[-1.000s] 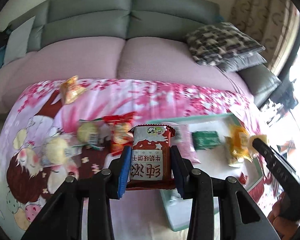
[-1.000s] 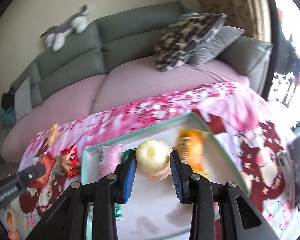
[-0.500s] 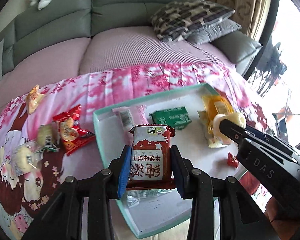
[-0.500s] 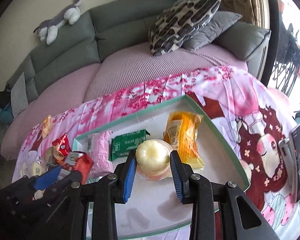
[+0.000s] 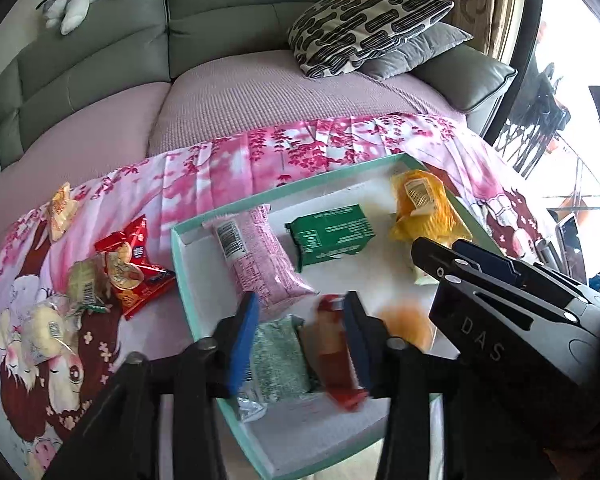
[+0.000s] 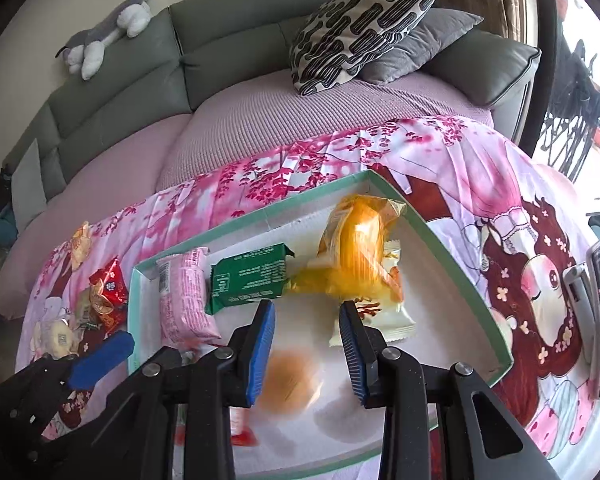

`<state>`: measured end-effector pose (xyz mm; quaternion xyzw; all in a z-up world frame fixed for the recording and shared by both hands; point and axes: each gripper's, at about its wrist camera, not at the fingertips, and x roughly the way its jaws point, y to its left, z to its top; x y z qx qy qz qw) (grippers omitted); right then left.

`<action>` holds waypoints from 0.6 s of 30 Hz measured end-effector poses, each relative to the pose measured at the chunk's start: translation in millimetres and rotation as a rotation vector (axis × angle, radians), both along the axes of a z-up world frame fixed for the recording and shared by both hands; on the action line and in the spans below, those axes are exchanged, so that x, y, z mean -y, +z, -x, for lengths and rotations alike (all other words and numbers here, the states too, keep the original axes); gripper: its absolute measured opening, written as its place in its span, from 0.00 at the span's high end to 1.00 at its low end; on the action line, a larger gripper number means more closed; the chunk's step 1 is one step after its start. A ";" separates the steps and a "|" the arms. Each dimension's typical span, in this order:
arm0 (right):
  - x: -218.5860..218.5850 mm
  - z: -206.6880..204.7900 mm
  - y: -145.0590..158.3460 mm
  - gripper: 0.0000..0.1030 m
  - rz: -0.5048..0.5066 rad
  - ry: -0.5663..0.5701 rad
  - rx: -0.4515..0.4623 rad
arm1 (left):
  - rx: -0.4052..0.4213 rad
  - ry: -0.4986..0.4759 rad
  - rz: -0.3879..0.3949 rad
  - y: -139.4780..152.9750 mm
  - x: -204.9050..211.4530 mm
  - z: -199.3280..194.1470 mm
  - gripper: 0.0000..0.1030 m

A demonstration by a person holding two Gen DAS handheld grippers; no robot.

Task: Organize snacks
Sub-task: 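Release the milk biscuit packet with the left tool while the right tool drops the cream bun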

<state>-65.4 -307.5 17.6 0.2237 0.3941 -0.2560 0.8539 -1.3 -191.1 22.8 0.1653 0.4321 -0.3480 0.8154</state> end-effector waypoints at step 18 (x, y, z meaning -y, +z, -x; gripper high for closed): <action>-5.2 -2.6 8.8 0.65 0.065 -0.083 0.005 | -0.001 0.058 -0.004 4.0 -17.6 -15.1 0.22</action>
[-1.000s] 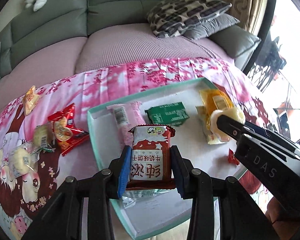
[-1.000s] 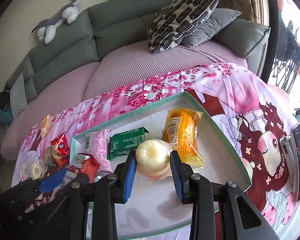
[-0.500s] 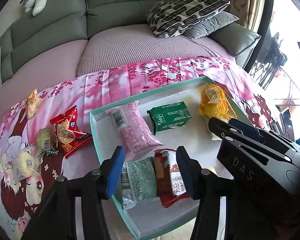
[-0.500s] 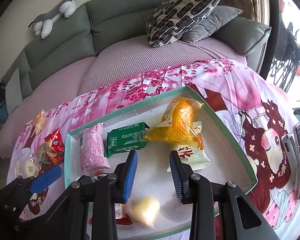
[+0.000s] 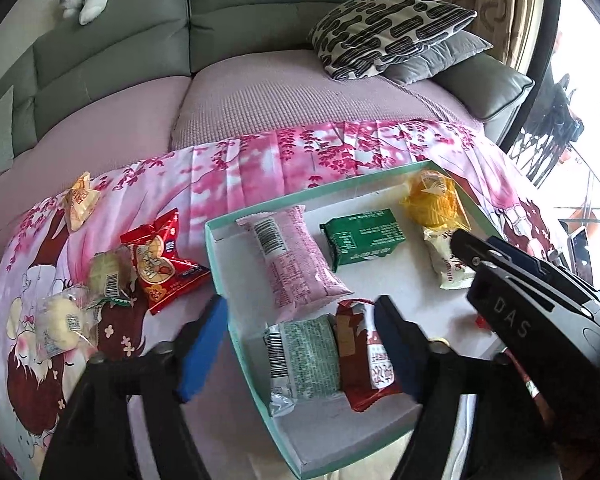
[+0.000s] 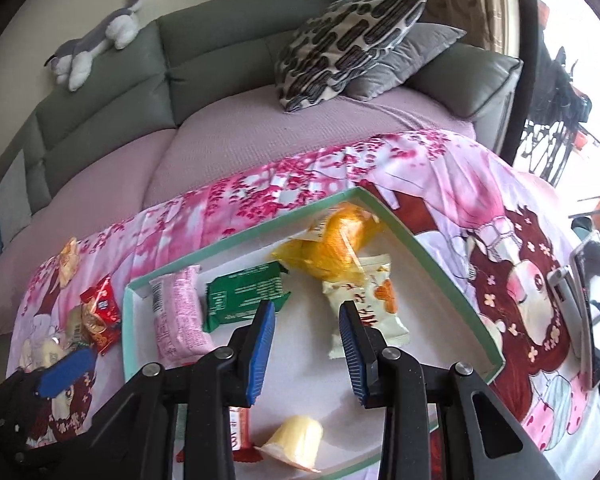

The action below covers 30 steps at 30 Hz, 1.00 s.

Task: Organize snacks
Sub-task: 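Release the milk biscuit packet with the left tool while the right tool drops the cream bun, then move both open tools back toward the snack pile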

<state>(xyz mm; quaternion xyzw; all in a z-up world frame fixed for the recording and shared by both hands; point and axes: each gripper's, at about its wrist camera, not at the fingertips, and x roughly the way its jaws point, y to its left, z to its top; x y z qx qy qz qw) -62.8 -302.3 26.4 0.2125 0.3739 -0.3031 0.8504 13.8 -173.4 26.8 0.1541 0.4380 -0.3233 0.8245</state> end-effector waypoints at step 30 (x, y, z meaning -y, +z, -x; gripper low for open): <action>8.1 7.2 -4.5 0.00 0.011 -0.097 0.072 | 0.056 0.248 0.030 1.7 -43.1 -36.3 0.01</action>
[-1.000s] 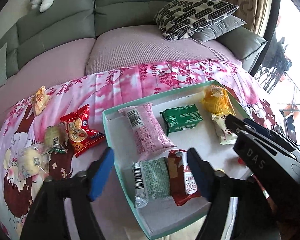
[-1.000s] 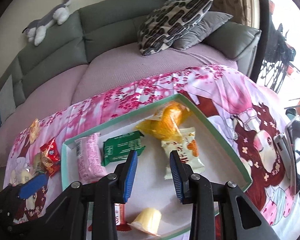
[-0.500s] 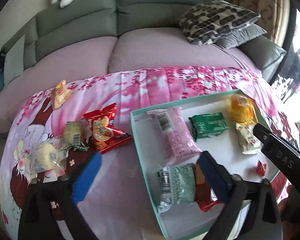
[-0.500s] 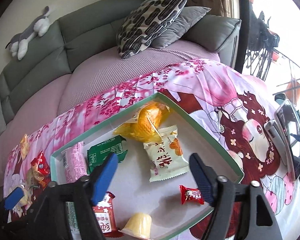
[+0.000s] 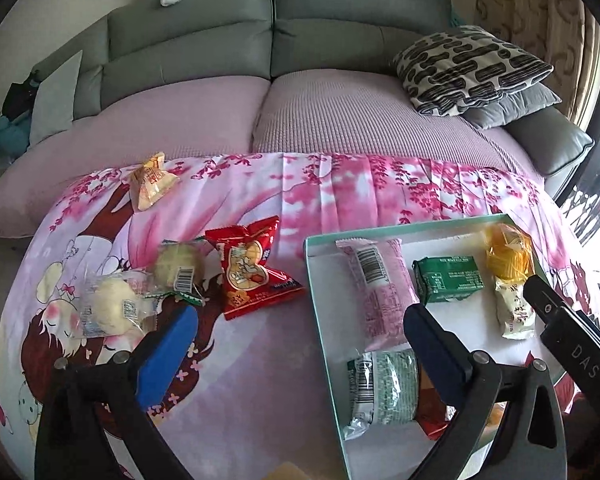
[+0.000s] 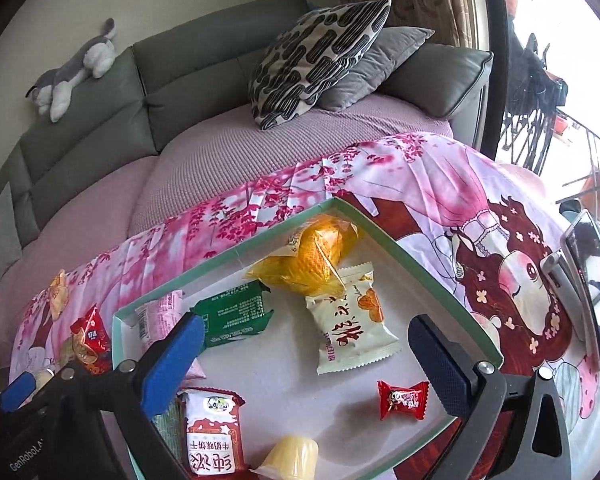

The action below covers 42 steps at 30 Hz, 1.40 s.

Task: Organize snacks
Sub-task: 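Move both open tools back toward the snack pile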

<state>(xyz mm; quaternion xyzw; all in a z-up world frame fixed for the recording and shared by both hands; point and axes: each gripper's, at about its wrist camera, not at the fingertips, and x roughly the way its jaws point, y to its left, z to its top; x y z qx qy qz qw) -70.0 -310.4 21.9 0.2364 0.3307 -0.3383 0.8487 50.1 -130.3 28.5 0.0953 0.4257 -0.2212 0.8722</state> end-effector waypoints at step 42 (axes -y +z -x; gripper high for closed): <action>-100.5 -86.4 2.0 0.00 -0.006 0.437 0.118 | -0.036 0.308 0.118 -5.6 -148.4 -87.9 0.01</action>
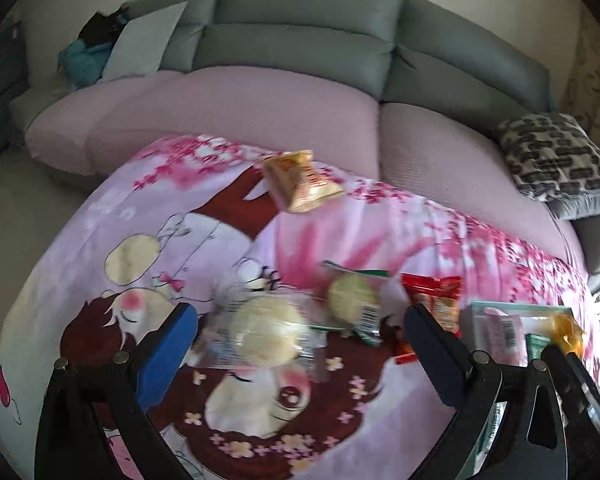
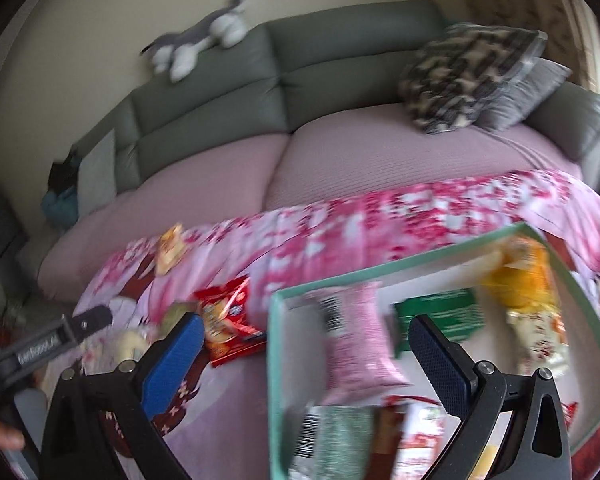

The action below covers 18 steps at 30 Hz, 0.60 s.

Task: Organize snacks
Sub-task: 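Move both open tools back toward the snack pile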

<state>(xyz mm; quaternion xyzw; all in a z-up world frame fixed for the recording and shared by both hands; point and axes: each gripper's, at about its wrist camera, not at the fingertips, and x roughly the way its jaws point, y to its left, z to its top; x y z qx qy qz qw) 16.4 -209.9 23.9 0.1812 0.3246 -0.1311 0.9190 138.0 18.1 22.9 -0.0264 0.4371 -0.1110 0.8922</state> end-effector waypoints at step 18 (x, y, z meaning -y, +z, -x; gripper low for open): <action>-65.5 -73.0 -30.4 0.19 0.122 0.206 -0.122 | -0.126 0.017 -0.071 -49.7 -4.2 -31.5 0.01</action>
